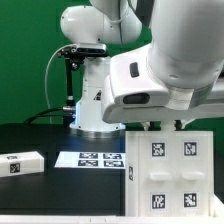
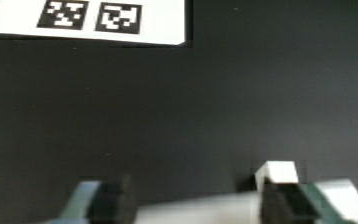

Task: Assemble cabinet

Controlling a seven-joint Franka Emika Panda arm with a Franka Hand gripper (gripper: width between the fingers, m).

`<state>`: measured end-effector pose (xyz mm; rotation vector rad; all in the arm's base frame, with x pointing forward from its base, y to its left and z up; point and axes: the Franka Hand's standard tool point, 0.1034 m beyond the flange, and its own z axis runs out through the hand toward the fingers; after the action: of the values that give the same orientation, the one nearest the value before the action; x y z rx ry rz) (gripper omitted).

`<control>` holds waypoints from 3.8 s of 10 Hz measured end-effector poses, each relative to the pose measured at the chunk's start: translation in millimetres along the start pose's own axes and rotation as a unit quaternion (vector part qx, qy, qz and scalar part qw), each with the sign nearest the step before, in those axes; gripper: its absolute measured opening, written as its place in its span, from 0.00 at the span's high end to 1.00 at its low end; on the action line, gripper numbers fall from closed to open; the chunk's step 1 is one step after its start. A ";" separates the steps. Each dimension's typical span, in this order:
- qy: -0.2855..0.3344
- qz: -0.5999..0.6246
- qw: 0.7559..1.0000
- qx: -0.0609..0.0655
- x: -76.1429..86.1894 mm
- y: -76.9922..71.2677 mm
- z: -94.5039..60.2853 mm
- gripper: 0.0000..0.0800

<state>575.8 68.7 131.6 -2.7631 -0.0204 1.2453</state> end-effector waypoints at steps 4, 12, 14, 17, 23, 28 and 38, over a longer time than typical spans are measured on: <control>0.005 -0.002 1.000 0.002 -16.3 0.1 -16.5 0.04; 0.053 -0.008 0.999 -0.010 -41.5 23.0 -11.0 0.00; 0.062 0.034 0.997 -0.012 -51.3 70.6 9.1 0.00; 0.055 0.046 0.997 0.000 -46.0 77.7 9.6 0.00; 0.150 0.117 0.981 0.022 -45.2 143.1 51.7 0.00; 0.167 0.264 0.949 0.044 -39.3 149.9 53.5 0.00; 0.080 0.360 0.921 0.128 -42.5 232.5 110.4 0.00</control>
Offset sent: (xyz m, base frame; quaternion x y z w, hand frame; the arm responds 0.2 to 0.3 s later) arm -0.0127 -0.0059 0.0406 0.0297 -0.0110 0.0000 0.9995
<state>457.3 -154.2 66.1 -2.6867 1.1736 1.0108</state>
